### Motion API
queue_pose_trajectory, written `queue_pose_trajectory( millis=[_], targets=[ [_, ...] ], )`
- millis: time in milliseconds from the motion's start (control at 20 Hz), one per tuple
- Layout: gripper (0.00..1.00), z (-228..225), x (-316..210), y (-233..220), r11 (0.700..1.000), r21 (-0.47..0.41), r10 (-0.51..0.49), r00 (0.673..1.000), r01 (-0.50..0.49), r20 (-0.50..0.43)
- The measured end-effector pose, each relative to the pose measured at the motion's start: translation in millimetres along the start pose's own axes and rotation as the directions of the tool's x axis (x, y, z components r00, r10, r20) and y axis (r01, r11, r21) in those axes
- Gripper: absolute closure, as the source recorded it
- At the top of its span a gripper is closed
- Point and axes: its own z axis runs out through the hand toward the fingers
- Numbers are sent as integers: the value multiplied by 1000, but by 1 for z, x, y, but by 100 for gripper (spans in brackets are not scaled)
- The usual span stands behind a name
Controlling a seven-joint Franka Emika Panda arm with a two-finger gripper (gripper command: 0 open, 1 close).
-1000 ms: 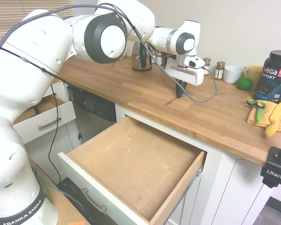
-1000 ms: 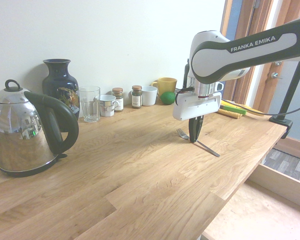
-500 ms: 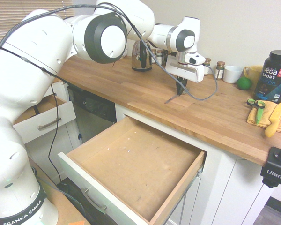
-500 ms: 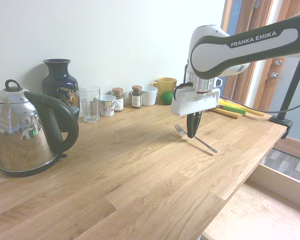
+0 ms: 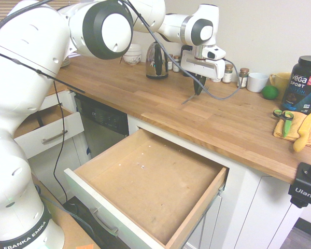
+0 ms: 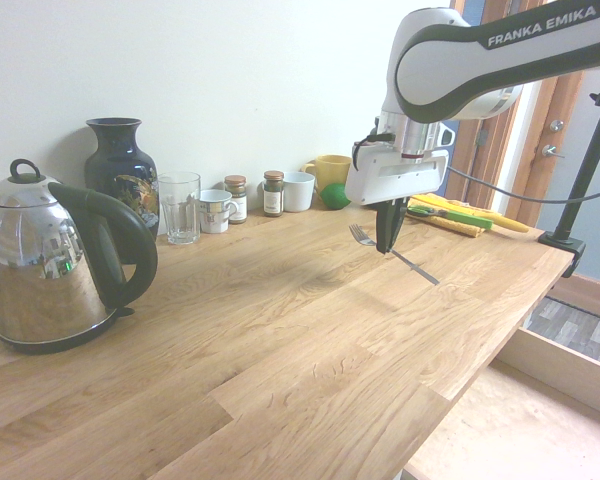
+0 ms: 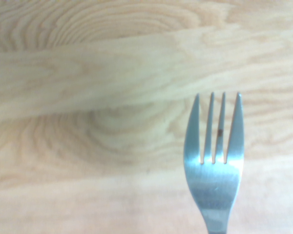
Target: Put fork in the drawer
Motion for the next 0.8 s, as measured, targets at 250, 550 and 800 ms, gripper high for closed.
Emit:
queue_pose_trajectory(
  millis=[250,550,800],
  targets=[
    [100,-4,-16,28,1000,8,-17,1000,17,-1],
    [100,-4,-40,74,1000,12,-27,1000,27,1],
    [100,7,-74,114,999,15,-41,999,41,5]
  ],
)
